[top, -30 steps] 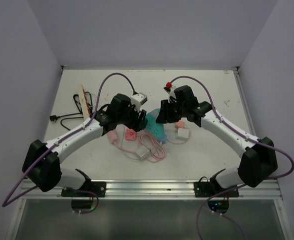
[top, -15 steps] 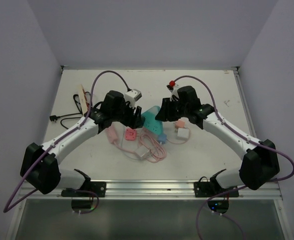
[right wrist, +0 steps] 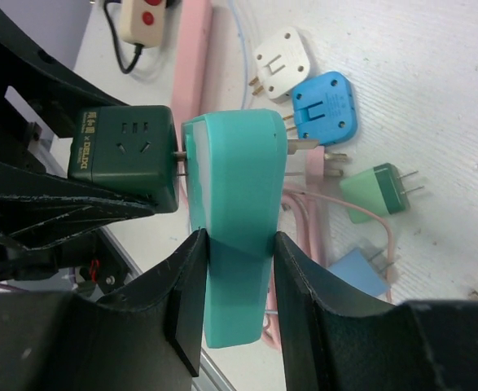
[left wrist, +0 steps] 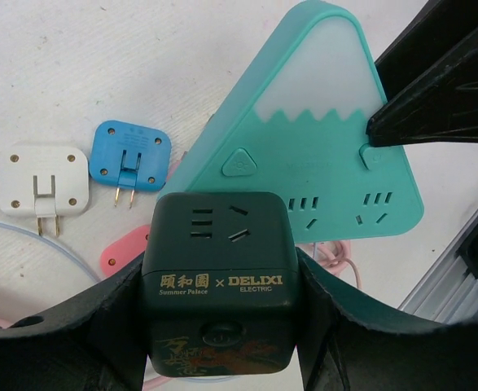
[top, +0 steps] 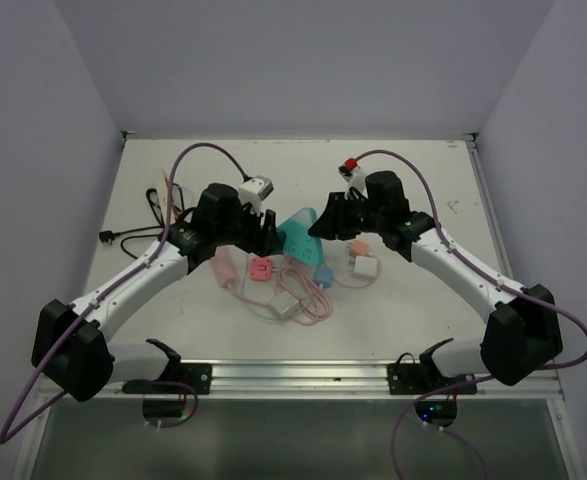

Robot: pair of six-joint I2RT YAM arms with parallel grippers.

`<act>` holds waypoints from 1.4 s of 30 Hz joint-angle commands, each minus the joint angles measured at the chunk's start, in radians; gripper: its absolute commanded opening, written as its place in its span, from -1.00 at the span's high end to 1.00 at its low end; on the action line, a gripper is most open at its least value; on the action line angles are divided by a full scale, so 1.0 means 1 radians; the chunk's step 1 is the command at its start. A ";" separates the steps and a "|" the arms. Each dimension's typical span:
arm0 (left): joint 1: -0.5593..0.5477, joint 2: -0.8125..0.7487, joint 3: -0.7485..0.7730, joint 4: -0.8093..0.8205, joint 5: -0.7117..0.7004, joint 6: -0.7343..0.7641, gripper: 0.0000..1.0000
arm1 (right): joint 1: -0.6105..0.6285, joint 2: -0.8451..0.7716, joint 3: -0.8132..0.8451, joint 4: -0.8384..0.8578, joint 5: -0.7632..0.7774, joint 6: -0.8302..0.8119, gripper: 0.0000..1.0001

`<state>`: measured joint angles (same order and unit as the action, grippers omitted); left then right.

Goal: Pull the plug off the socket

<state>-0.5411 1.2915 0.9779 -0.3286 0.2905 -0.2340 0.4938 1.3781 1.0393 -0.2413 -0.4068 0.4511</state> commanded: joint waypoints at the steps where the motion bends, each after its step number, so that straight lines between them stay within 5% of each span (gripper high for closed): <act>1: 0.029 -0.127 0.001 0.175 0.093 -0.074 1.00 | -0.047 -0.002 -0.065 0.022 0.005 -0.026 1.00; 5: 0.027 -0.179 -0.022 0.249 0.101 -0.073 1.00 | -0.047 -0.004 -0.088 0.083 -0.076 -0.005 0.78; 11: 0.027 -0.195 -0.012 0.253 0.093 -0.071 1.00 | -0.047 -0.001 -0.079 0.089 -0.136 0.018 -0.25; 15: 0.029 -0.186 -0.021 0.255 0.081 -0.068 1.00 | -0.047 -0.024 -0.079 0.089 -0.142 0.044 -0.53; 32: 0.023 -0.176 -0.070 0.292 0.036 -0.056 1.00 | -0.047 -0.177 -0.039 0.022 -0.007 0.106 -0.76; 42: 0.004 -0.169 -0.065 0.301 0.013 -0.073 1.00 | -0.028 -0.180 -0.024 0.066 -0.059 0.159 -0.84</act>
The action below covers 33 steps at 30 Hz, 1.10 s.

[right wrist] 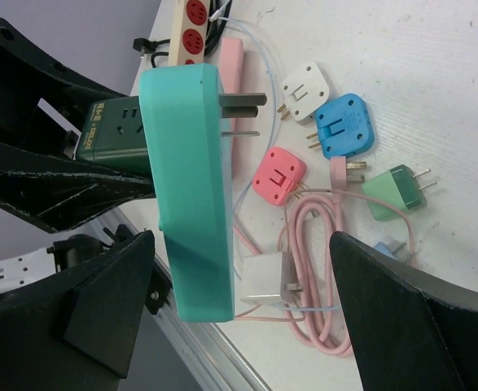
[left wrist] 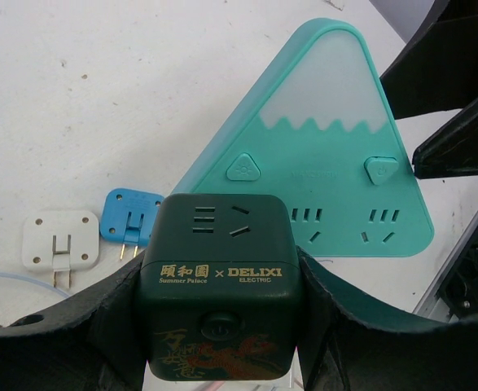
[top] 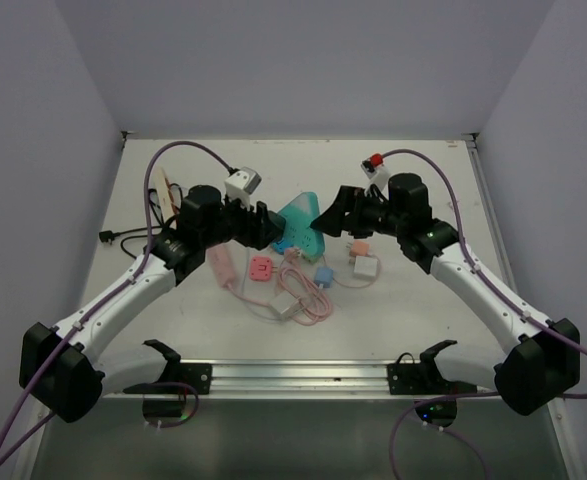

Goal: Pull the plug off the socket

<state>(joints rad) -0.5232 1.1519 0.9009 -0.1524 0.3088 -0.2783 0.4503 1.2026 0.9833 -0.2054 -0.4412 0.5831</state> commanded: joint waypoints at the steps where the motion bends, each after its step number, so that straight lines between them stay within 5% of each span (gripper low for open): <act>1: -0.020 -0.024 0.018 0.125 -0.017 -0.030 1.00 | 0.022 -0.002 0.035 0.031 -0.022 0.030 -0.84; 13: -0.106 0.009 0.053 0.175 -0.097 -0.064 1.00 | 0.110 0.075 0.040 0.060 0.033 0.037 -0.68; 16: -0.129 0.009 0.056 0.182 -0.114 -0.071 1.00 | 0.125 0.090 0.041 0.049 0.067 0.023 -0.40; 23: -0.141 -0.032 0.030 0.154 -0.155 -0.075 1.00 | 0.130 0.055 0.029 -0.049 0.212 -0.040 0.96; 33: -0.139 -0.167 0.018 -0.001 -0.238 -0.090 1.00 | 0.128 0.035 -0.012 -0.232 0.522 -0.147 1.00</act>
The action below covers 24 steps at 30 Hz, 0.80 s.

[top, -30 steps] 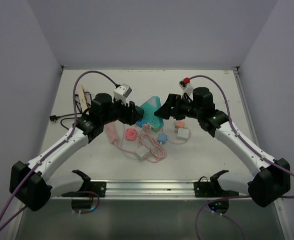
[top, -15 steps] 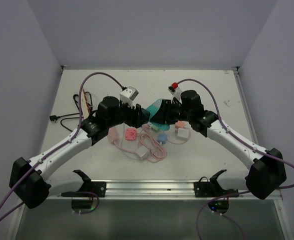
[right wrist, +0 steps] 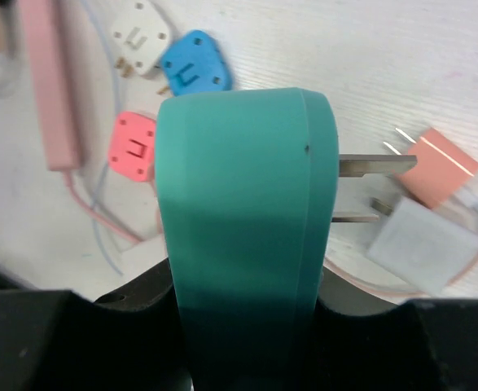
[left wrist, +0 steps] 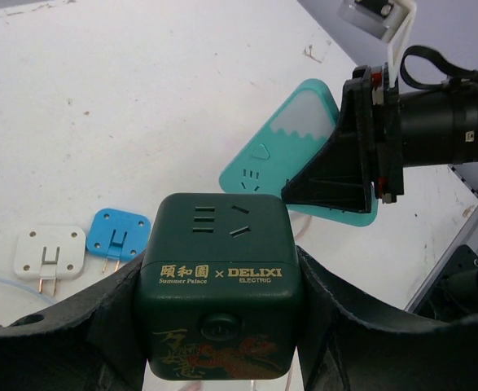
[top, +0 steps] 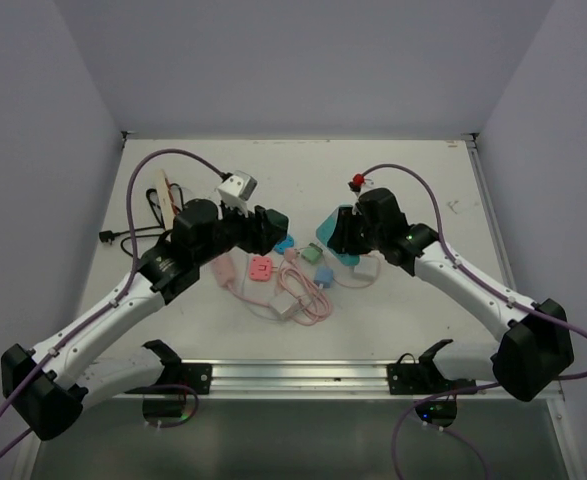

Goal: Pull the plug off the socket

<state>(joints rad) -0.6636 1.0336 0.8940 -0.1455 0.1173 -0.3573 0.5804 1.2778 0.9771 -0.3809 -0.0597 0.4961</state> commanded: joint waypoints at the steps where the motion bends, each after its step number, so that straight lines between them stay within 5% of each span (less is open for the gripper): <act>1: 0.002 -0.053 0.026 -0.043 -0.056 -0.008 1.00 | -0.005 -0.046 -0.009 -0.056 0.138 -0.070 1.00; 6: 0.005 -0.018 -0.038 -0.092 -0.082 -0.019 1.00 | -0.036 -0.081 -0.012 -0.030 0.132 -0.082 1.00; 15: 0.010 0.186 -0.193 0.052 -0.033 -0.107 0.99 | -0.368 -0.112 -0.120 0.097 -0.086 0.056 1.00; 24: 0.015 0.281 -0.214 0.066 -0.057 -0.147 0.22 | -0.547 0.009 -0.198 0.356 -0.160 0.193 1.00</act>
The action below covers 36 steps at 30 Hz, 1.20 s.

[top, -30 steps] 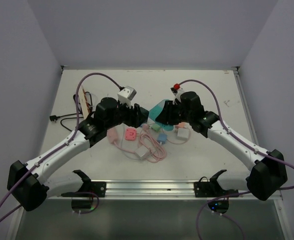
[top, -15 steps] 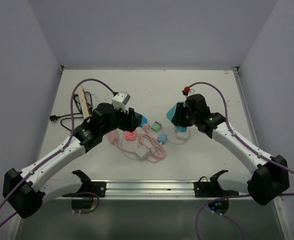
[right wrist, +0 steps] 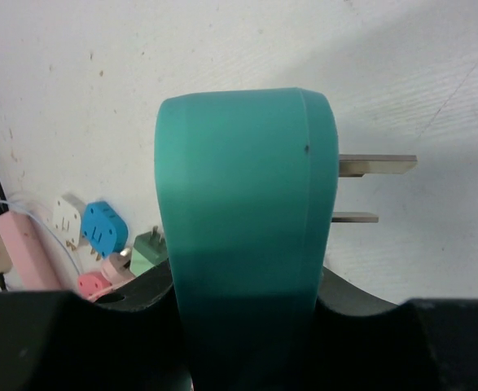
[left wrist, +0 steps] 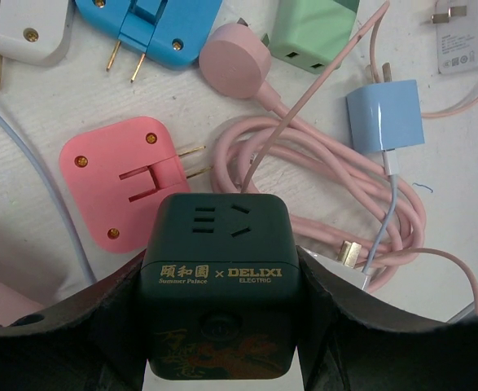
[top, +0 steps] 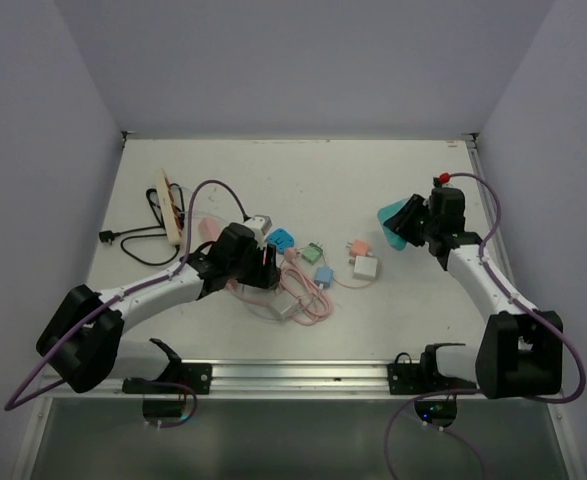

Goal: Pull the plug off the socket

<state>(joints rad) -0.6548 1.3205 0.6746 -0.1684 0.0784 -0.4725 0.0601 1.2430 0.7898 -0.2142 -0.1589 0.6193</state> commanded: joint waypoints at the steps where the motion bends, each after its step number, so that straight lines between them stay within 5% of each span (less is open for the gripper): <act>1: 0.007 -0.009 0.006 0.087 -0.022 -0.034 0.14 | -0.043 0.067 -0.011 0.209 -0.065 0.076 1.00; 16: 0.041 -0.226 0.069 -0.092 -0.178 -0.067 -0.87 | -0.114 0.473 0.126 0.398 -0.222 0.010 0.91; 17: 0.041 -0.248 0.083 -0.121 -0.213 -0.071 -0.90 | -0.117 0.487 0.130 0.392 -0.220 0.007 0.84; 21: 0.046 -0.351 0.117 -0.212 -0.323 -0.074 -0.99 | -0.132 0.523 0.140 0.354 -0.223 -0.006 0.01; 24: 0.049 -0.424 0.155 -0.295 -0.423 -0.063 -0.99 | -0.141 0.516 0.135 0.314 -0.211 -0.021 -0.34; 29: 0.052 -0.526 0.226 -0.407 -0.557 -0.038 -0.99 | -0.147 0.481 0.115 0.218 -0.174 -0.039 -0.74; 36: 0.052 -0.610 0.321 -0.508 -0.670 0.000 -0.99 | -0.152 0.302 0.109 -0.002 -0.055 -0.070 -0.98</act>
<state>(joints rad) -0.6086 0.7330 0.9348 -0.6048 -0.4866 -0.5110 -0.0860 1.6516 0.8898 -0.0868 -0.2962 0.5819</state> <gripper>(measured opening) 0.994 0.974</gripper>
